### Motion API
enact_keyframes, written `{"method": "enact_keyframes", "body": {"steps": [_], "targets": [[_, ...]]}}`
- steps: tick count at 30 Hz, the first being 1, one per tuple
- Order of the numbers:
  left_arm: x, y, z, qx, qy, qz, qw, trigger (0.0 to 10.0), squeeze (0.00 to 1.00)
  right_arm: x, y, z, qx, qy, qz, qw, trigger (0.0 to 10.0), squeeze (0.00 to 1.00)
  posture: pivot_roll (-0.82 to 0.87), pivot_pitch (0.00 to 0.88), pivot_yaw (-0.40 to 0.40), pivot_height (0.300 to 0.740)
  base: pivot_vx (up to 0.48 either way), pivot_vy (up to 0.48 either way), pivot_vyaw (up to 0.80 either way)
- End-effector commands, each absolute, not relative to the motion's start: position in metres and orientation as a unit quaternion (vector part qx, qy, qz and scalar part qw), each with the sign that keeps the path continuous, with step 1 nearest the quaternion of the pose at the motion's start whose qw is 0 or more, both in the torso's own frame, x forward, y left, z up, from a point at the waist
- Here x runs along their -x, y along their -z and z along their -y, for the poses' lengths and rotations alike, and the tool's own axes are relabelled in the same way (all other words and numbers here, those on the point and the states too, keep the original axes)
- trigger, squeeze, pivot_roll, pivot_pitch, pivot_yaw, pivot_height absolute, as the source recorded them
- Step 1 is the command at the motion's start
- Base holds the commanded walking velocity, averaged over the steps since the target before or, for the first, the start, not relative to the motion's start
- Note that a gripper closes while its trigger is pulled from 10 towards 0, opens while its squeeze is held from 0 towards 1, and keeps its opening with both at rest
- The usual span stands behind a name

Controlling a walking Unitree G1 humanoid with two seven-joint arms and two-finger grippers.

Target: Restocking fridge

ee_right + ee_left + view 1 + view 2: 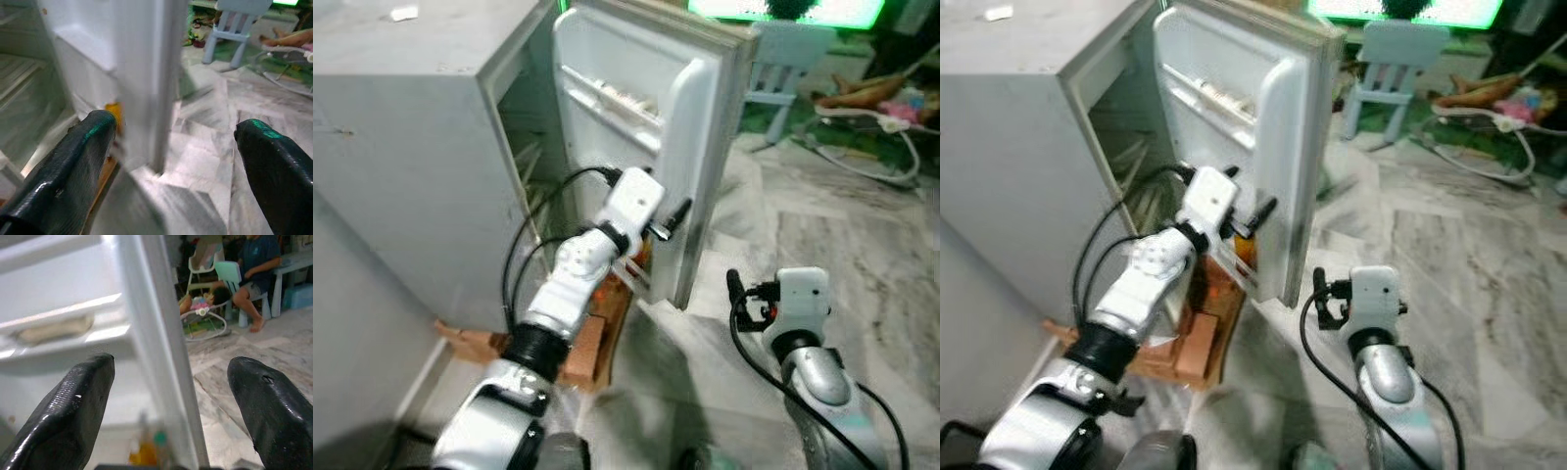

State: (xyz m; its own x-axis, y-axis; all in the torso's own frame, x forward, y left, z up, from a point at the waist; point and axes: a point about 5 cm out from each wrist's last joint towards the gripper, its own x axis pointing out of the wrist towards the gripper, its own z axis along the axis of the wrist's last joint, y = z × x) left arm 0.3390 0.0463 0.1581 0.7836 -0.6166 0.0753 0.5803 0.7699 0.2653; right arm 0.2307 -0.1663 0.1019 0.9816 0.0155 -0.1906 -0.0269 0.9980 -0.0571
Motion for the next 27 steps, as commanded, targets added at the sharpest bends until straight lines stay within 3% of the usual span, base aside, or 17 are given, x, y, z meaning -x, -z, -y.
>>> {"method": "enact_keyframes", "body": {"steps": [1, 8, 15, 19, 27], "targets": [[-0.336, -0.162, -0.056, -0.11, 0.309, 0.091, 0.94, 10.0, 0.0, -0.237, -0.107, 0.165, 0.023, -0.014, -0.078, 0.997, 10.0, 0.0, 0.04, 0.051, 0.012, 0.74, 0.311, -0.364, 0.0], [-0.322, -0.146, -0.085, -0.124, 0.267, 0.088, 0.952, 10.0, 0.0, -0.246, -0.113, 0.158, 0.005, -0.025, -0.055, 0.998, 10.0, 0.0, 0.03, 0.045, 0.018, 0.74, 0.311, -0.363, 0.0], [-0.302, -0.123, -0.137, -0.115, 0.185, 0.041, 0.975, 10.0, 0.0, -0.256, -0.113, 0.153, -0.008, -0.019, -0.05, 0.999, 10.0, 0.0, 0.05, 0.036, 0.022, 0.74, 0.325, -0.35, 0.0], [-0.296, -0.118, -0.148, -0.123, 0.18, 0.027, 0.975, 10.0, 0.0, -0.265, -0.116, 0.149, -0.011, -0.025, -0.041, 0.999, 10.0, 0.0, 0.06, 0.033, 0.027, 0.74, 0.337, -0.337, -0.4], [-0.296, -0.121, -0.141, -0.128, 0.178, 0.033, 0.975, 10.0, 0.0, -0.276, -0.123, 0.14, -0.014, -0.033, -0.021, 0.999, 10.0, 0.0, 0.06, 0.039, 0.021, 0.74, 0.36, -0.311, -0.8]]}}
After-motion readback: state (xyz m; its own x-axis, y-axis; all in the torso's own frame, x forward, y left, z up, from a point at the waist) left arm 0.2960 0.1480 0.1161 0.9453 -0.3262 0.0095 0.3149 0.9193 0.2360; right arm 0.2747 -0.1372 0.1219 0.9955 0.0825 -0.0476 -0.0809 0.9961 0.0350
